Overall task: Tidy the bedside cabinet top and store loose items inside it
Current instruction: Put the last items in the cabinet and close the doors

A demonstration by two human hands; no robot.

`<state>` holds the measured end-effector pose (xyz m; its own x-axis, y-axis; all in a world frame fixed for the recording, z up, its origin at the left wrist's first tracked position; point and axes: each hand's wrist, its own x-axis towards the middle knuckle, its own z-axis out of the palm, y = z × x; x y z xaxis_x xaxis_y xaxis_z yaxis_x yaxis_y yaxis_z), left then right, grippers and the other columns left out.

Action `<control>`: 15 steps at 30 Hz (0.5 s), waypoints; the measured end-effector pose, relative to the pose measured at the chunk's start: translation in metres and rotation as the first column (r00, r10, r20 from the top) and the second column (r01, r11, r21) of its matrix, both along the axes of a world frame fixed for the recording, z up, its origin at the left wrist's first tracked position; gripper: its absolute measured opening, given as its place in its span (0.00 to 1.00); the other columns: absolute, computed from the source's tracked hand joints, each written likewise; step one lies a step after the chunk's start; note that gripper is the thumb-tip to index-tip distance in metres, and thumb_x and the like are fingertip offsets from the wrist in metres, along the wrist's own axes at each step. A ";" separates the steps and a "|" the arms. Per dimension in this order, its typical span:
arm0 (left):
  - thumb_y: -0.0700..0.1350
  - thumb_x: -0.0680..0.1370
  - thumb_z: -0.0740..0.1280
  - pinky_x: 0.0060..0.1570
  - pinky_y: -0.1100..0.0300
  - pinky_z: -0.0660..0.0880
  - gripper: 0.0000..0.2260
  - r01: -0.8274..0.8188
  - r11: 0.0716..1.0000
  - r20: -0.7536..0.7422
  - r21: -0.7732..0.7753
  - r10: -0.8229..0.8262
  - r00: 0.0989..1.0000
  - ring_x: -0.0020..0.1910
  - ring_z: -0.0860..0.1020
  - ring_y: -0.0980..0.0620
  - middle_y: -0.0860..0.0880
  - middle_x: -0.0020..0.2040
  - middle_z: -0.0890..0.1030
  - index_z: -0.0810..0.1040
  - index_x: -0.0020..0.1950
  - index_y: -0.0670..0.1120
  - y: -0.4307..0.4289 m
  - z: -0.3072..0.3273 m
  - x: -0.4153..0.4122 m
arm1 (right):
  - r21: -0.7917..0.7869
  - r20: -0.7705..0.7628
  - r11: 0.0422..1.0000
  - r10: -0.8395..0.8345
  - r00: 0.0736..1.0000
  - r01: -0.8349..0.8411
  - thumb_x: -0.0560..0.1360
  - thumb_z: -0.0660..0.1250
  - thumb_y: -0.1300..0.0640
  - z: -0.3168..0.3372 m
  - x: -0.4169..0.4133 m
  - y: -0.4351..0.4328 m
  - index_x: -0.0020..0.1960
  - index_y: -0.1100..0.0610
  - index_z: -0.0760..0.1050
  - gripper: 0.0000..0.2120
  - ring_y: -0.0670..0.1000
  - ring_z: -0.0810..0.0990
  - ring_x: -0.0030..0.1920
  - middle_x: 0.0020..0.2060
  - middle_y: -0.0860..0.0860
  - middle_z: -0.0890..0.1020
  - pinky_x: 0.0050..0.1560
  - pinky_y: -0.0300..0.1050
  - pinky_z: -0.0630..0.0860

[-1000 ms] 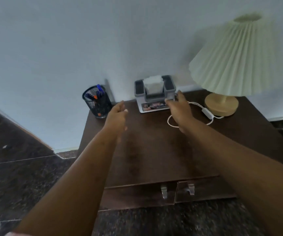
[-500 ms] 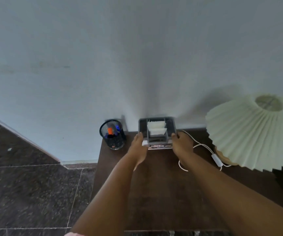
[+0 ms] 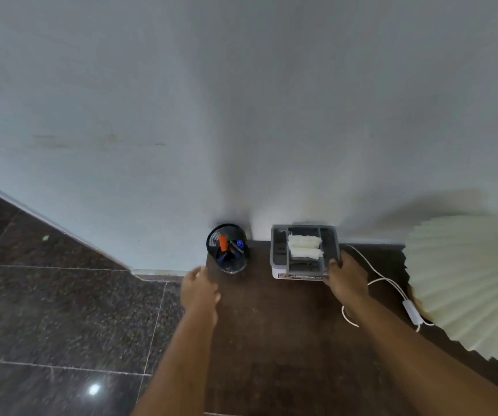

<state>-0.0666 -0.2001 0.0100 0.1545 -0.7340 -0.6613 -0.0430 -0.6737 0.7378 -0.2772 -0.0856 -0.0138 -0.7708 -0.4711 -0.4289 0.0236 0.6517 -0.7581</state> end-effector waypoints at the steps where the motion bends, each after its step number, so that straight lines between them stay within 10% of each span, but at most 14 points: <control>1: 0.46 0.81 0.59 0.38 0.57 0.74 0.16 0.050 0.999 0.005 0.004 -0.050 0.999 0.38 0.73 0.51 0.49 0.44 0.74 0.69 0.68 0.45 -0.014 0.003 -0.001 | -0.021 0.028 1.000 -0.012 1.000 0.012 0.79 0.56 0.61 -0.001 0.000 -0.002 0.64 0.56 0.73 0.15 0.60 0.79 0.54 0.57 0.60 0.78 0.56 0.58 0.78; 7: 0.39 0.79 0.60 0.39 0.54 0.80 0.19 0.461 0.883 0.264 0.093 -0.468 0.843 0.36 0.79 0.46 0.42 0.52 0.75 0.69 0.69 0.50 -0.068 0.003 -0.020 | -0.059 0.203 0.992 -0.096 0.974 0.110 0.79 0.59 0.64 -0.009 -0.007 -0.010 0.64 0.57 0.72 0.15 0.56 0.79 0.50 0.58 0.57 0.76 0.44 0.50 0.82; 15: 0.35 0.77 0.56 0.37 0.50 0.81 0.17 0.479 0.865 0.304 0.148 -0.501 0.810 0.49 0.80 0.35 0.43 0.54 0.72 0.74 0.62 0.47 -0.060 -0.006 -0.030 | -0.051 0.250 0.984 -0.154 0.956 0.172 0.80 0.56 0.65 -0.012 -0.007 -0.014 0.64 0.58 0.71 0.14 0.56 0.78 0.51 0.61 0.60 0.75 0.45 0.48 0.81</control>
<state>-0.0967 -0.2597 0.0036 -0.0037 -0.7298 -0.6836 -0.6066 -0.5419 0.5818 -0.2841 -0.0996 -0.0261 -0.7157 -0.3838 -0.5834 0.3152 0.5680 -0.7603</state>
